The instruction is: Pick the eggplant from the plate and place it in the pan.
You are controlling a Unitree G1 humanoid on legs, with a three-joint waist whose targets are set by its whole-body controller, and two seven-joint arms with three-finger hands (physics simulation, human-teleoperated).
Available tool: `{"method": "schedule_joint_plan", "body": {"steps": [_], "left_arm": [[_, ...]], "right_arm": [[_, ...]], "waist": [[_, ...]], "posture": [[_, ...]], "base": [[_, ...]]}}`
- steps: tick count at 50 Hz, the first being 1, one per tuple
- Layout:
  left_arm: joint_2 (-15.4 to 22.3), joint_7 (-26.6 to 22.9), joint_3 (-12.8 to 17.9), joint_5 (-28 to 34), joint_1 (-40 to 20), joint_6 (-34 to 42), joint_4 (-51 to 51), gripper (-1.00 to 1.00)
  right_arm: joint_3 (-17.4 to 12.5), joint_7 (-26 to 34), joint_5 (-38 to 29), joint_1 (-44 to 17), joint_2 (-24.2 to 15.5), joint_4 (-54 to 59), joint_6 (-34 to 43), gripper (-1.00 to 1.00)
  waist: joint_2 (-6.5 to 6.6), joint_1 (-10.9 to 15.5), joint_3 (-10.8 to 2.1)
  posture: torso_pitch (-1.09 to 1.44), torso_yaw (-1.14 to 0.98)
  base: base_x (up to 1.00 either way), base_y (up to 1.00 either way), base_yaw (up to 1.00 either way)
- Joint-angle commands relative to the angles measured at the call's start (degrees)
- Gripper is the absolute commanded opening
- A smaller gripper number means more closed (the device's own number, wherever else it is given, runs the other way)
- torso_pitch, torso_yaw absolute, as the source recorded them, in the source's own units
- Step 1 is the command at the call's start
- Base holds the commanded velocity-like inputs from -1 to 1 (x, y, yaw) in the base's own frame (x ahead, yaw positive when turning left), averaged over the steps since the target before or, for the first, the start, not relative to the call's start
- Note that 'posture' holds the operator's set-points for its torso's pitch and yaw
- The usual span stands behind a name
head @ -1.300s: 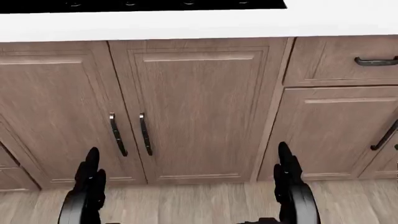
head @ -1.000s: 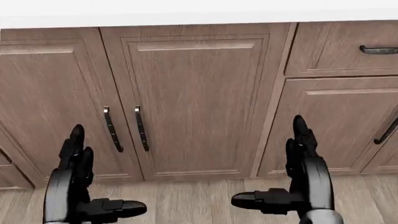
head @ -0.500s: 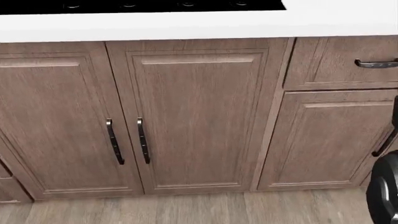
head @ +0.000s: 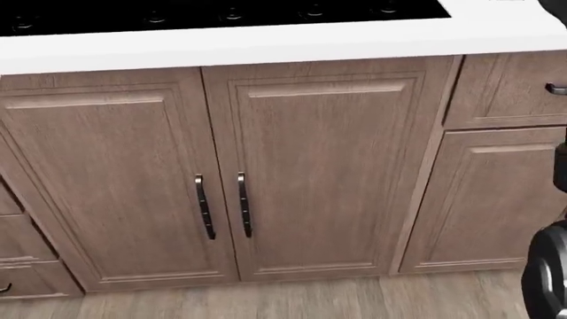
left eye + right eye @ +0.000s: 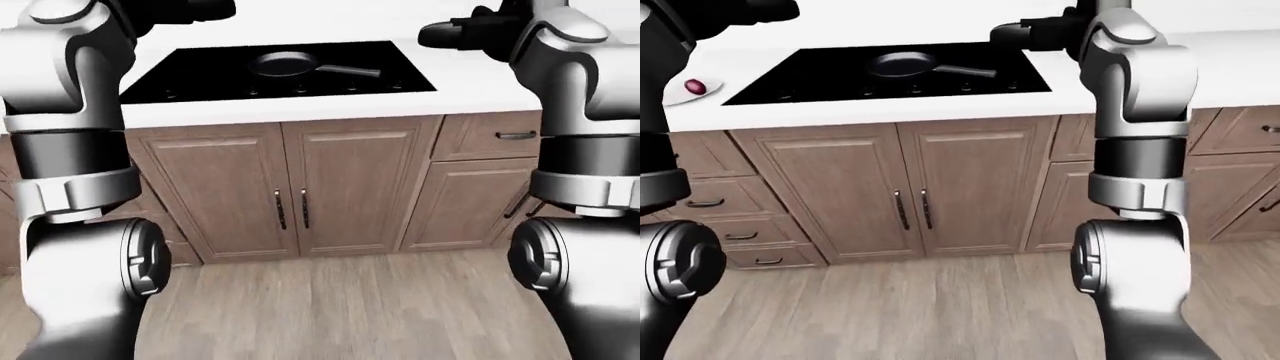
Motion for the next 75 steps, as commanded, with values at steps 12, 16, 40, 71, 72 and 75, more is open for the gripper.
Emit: {"method": "schedule_joint_plan", "body": {"steps": [12,16,40,71,72,75], "left_arm": [[0.4,0.2,0.3,-0.5,-2.0,-2.5,-2.4,1.00],[0.3,0.4,0.4,-0.8,-0.5,-2.6,-3.4,1.00],[0.6,0.5,0.7,-1.3,2.0,-3.8,-3.5,1.00],[0.8,-0.2,0.5,-0.9,1.8,-3.9,-3.3,1.00],[0.8,-0.2,0.7,-0.9,2.2,-3.7,-3.7,1.00],[0.7,-0.1,0.8,-1.0,2.8,-3.9,-3.7,1.00]], "right_arm": [[-0.8,0.6,-2.1,-1.1,-0.8,-2.3,-2.9,1.00],[-0.9,0.6,-2.5,-1.9,-0.7,-2.4,-2.8,1.00],[-0.7,1.8,-4.2,-1.8,-0.2,-1.3,-3.4,1.00],[-0.2,2.6,-6.2,-0.6,0.6,-1.6,-3.7,1.00],[-0.3,2.6,-6.2,-0.5,0.7,-1.5,-4.0,1.00],[-0.2,2.7,-6.4,-0.5,0.7,-1.5,-4.0,1.00]], "waist": [[-5.85,0.1,-2.97],[-3.97,0.6,-2.31],[-5.56,0.2,-2.86],[-4.65,0.5,-3.07],[-3.97,0.5,-2.67],[-1.33,0.3,-1.75]], "posture": [[0.00,0.00],[0.00,0.00],[0.00,0.00],[0.00,0.00],[0.00,0.00],[0.00,0.00]], "base": [[0.00,0.38,0.00],[0.00,0.38,0.00],[0.00,0.38,0.00],[0.00,0.38,0.00],[0.00,0.38,0.00],[0.00,0.38,0.00]]}}
